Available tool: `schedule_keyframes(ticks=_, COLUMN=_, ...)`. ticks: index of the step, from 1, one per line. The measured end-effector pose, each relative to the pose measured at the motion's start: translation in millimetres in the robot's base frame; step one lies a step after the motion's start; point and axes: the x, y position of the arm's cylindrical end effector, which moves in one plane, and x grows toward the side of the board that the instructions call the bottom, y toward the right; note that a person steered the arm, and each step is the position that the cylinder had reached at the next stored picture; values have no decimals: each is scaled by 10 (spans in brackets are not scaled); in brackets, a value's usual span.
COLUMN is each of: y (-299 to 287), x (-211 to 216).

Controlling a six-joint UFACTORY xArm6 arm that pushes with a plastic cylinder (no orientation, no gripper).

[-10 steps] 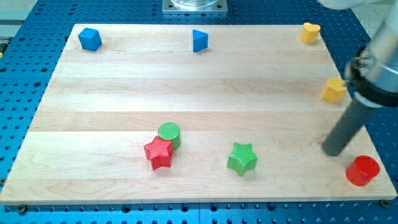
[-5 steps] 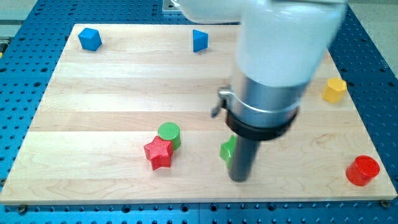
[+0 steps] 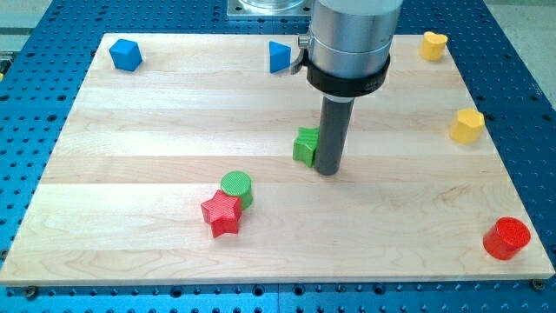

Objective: Place the green star diagonal to green circle

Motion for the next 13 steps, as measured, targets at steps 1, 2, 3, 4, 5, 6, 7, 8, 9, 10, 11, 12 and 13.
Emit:
schedule_keyframes(ticks=1, y=442, x=-3)
schedule_keyframes(ticks=2, y=597, x=-62)
schedule_keyframes(ticks=3, y=427, x=-72)
schedule_keyframes(ticks=4, y=38, x=-72)
schedule_keyframes(ticks=5, y=-69, x=-448)
schedule_keyframes(ticks=6, y=-19, x=-842)
schedule_keyframes(ticks=7, y=-90, x=-1219)
schedule_keyframes(ticks=8, y=-288, x=-1068)
schedule_keyframes(ticks=9, y=-191, x=-264)
schedule_keyframes(ticks=10, y=-225, x=627)
schedule_keyframes(ticks=11, y=-204, x=759)
schedule_keyframes(ticks=12, y=179, x=394)
schedule_keyframes(ticks=13, y=412, x=-271)
